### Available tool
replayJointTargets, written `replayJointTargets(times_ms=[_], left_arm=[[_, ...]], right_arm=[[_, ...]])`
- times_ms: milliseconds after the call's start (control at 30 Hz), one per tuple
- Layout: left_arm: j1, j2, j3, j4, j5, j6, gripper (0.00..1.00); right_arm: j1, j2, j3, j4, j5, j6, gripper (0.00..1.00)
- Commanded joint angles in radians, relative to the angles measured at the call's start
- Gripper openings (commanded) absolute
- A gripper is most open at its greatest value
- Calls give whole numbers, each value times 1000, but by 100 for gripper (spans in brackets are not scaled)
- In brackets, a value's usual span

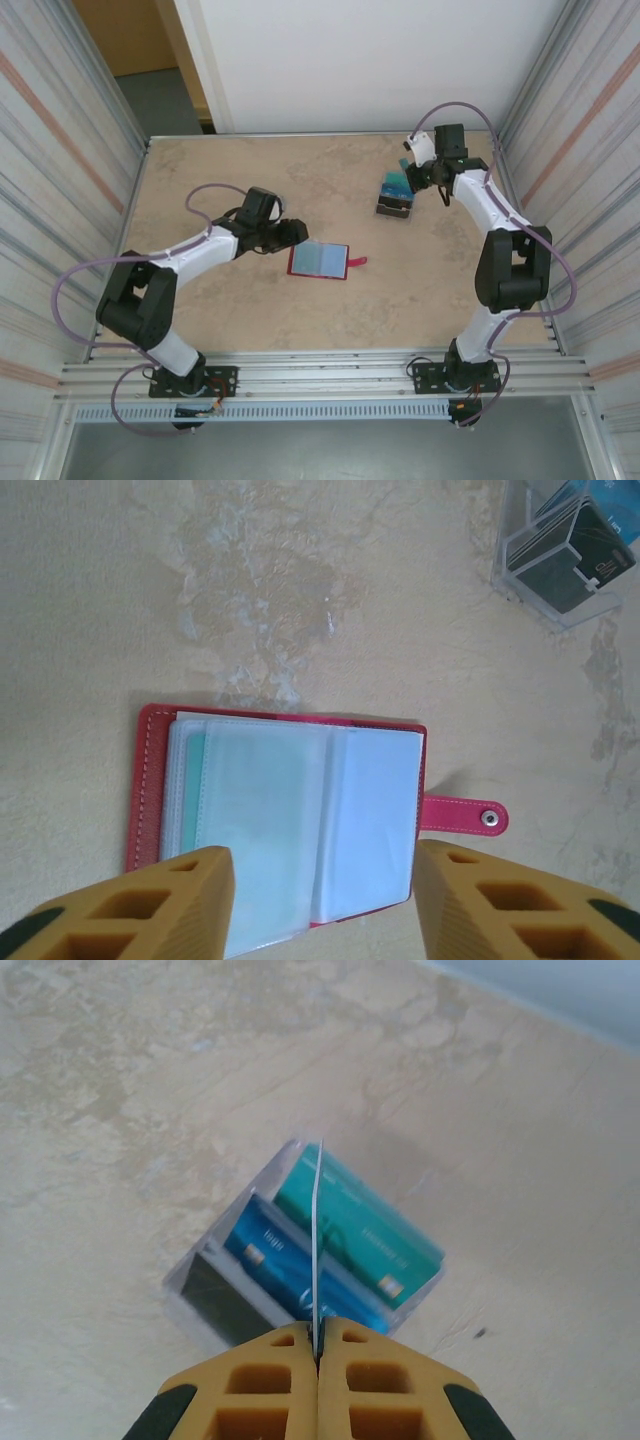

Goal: Take the credit cards out of the card holder

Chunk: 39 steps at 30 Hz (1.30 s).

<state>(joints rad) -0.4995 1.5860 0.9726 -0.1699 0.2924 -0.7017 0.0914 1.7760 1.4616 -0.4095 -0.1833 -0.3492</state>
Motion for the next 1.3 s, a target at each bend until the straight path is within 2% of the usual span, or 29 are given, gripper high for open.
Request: replayJointTargets(times_ms=[0,100,233,533,1267], left_arm=[[-1,-45,-14,-26,-39,11,61],[3,-60,-19,-29,-51,12,80],[7,-83,-25,-41,-74,13,98],[10,-111,-38,-77,-121,16,99],[16,-111,-36,-87,-133,14,99]], right_arm=[[-19,61,80,37,-16,-121,0],[-24,126,161,-29,-19,-179,0],[-25,172,186,-61,-37,-269,0],[-28,194,182,-99,-113,-392,0],[-21,294,277,-155,-41,-498,0]])
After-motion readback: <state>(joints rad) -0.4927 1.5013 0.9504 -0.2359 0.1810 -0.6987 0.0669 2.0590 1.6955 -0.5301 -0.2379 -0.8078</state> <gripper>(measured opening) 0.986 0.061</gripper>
